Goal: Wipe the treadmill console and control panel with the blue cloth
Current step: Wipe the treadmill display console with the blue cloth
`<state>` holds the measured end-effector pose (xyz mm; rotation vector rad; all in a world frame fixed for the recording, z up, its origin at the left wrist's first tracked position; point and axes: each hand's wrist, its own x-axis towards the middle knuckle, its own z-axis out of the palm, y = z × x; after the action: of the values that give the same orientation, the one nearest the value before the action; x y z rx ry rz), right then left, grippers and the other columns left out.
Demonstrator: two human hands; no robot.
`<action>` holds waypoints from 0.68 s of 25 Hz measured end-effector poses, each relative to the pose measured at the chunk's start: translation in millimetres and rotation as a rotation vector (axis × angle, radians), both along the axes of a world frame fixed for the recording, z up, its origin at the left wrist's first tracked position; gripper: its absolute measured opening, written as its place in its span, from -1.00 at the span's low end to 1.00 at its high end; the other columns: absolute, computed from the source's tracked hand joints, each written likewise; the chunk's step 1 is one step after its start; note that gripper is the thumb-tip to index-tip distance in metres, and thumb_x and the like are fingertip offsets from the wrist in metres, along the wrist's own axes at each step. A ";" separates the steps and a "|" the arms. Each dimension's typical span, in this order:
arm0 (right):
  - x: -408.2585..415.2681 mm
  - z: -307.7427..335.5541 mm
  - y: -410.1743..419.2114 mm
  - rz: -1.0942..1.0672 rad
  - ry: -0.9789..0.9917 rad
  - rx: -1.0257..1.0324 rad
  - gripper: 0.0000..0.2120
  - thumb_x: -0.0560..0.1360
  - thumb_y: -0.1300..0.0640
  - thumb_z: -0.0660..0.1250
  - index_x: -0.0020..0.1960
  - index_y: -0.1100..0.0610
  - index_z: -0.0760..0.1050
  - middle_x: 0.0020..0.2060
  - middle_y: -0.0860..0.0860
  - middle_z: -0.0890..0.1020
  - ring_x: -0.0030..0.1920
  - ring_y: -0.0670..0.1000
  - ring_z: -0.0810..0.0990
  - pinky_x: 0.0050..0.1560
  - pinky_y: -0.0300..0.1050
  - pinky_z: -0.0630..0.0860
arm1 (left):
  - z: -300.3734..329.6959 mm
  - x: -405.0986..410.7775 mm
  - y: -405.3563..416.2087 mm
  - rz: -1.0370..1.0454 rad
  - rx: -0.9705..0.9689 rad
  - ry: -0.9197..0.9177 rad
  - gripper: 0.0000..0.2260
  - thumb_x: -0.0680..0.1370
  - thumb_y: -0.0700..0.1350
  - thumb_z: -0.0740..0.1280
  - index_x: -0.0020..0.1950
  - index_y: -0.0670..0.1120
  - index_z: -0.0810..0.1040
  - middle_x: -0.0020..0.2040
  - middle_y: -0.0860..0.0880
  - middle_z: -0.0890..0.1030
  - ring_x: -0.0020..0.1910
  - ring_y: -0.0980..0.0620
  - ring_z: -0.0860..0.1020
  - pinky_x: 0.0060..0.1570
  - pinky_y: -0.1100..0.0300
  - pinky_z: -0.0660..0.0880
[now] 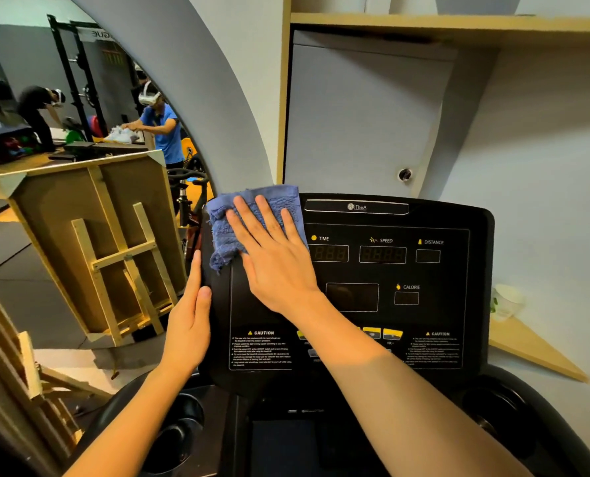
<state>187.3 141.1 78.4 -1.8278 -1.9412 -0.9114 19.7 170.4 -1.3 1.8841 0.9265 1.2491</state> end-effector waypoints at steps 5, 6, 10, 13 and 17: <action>40.0 6.6 -14.6 -0.051 0.004 0.026 -0.37 0.63 0.01 0.08 0.65 0.05 -0.02 0.65 0.02 0.01 0.64 0.10 -0.09 0.60 0.17 -0.09 | -2.1 7.9 -2.8 0.015 -0.003 -0.037 -0.54 0.72 -0.06 0.00 0.61 0.13 0.00 0.25 0.64 0.20 0.13 0.70 0.26 0.09 0.70 0.18; 48.8 7.9 -18.5 -0.064 0.005 0.028 -0.37 0.63 0.00 0.06 0.65 0.05 -0.03 0.65 0.02 0.01 0.64 0.10 -0.09 0.60 0.17 -0.09 | -2.2 7.8 -2.6 0.016 0.005 -0.042 -0.54 0.71 -0.05 -0.01 0.62 0.11 0.00 0.25 0.69 0.19 0.16 0.70 0.24 0.11 0.70 0.16; 93.6 14.3 -38.3 -0.151 0.033 0.048 -0.37 0.63 -0.01 0.00 0.66 0.05 -0.06 0.65 0.02 -0.01 0.64 0.10 -0.11 0.61 0.15 -0.14 | -1.8 9.2 -3.6 0.014 0.020 -0.035 -0.49 0.66 0.06 -0.03 0.63 0.11 0.00 0.24 0.75 0.15 0.19 0.72 0.18 0.14 0.68 0.13; 132.0 16.9 -57.2 -0.205 0.068 0.045 -0.36 0.64 -0.01 0.03 0.66 0.03 -0.11 0.65 0.01 -0.04 0.64 0.09 -0.15 0.61 0.14 -0.16 | -0.5 10.1 -5.6 0.011 0.029 -0.039 -0.48 0.65 0.06 -0.04 0.63 0.08 -0.01 0.24 0.75 0.14 0.18 0.73 0.19 0.14 0.63 0.14; 178.8 17.5 -84.8 -0.243 0.092 0.038 -0.35 0.65 0.02 0.07 0.66 0.03 -0.12 0.66 0.00 -0.07 0.64 0.08 -0.18 0.61 0.16 -0.14 | -2.7 10.1 -4.4 0.024 0.021 -0.042 -0.48 0.65 0.10 -0.03 0.63 0.13 0.00 0.31 0.70 0.15 0.25 0.66 0.20 0.22 0.38 0.20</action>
<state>366.0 56.3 95.8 -2.0760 -1.6616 -0.9105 29.7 166.0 -4.0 1.8612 0.9196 1.3129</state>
